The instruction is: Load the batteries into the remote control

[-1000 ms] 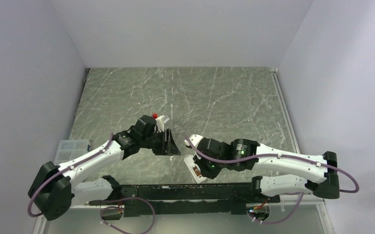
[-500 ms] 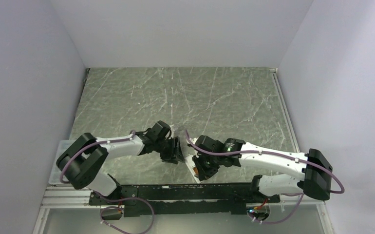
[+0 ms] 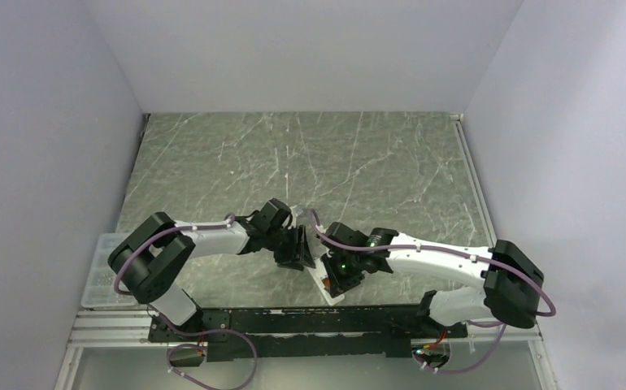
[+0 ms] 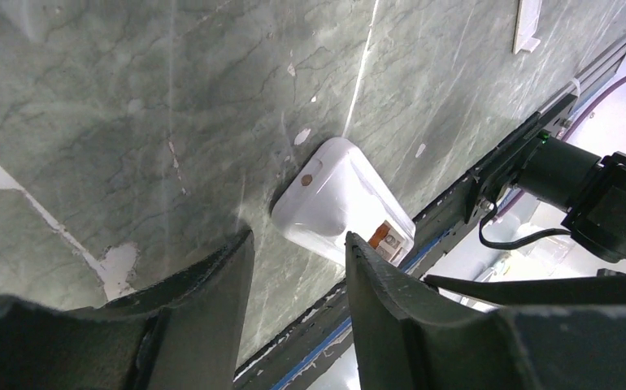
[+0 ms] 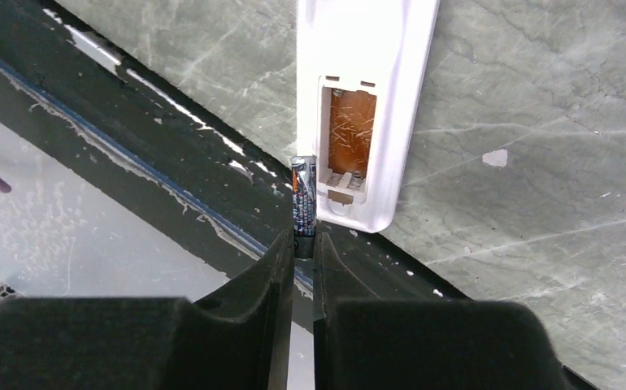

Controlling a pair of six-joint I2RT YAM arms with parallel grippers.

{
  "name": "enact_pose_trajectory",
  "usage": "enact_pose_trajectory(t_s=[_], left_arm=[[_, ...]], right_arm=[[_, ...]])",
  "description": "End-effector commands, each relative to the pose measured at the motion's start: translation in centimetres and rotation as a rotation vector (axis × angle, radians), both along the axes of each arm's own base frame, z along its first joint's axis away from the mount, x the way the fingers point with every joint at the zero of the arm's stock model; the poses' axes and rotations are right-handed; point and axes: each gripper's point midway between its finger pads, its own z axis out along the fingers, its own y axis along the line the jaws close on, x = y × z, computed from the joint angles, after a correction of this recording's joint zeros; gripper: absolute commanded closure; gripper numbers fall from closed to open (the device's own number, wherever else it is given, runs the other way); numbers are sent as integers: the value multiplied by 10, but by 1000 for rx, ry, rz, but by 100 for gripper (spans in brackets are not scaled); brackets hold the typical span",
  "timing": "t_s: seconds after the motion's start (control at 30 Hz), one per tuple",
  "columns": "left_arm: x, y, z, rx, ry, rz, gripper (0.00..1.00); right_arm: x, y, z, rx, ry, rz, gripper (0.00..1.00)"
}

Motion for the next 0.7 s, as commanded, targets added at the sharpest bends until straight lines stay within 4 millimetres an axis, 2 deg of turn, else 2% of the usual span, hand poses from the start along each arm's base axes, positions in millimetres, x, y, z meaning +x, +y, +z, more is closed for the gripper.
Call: enact_pose_trajectory(t_s=[0.0,0.3,0.4,0.67], left_arm=[[3,-3,-7,12,4,4,50],[-1,4,-22,73,20,6,58],[-4,1,-26,59,35,0,64],[-7,-7,-27,41,49,-15,66]], right_arm=[[5,1,-4,-12,-3,-41,100],[8,-3,-12,-51,1,-71,100],[12,-6,-14,-74,-11,-86,100],[16,0,-13,-65,-13,-115,100]])
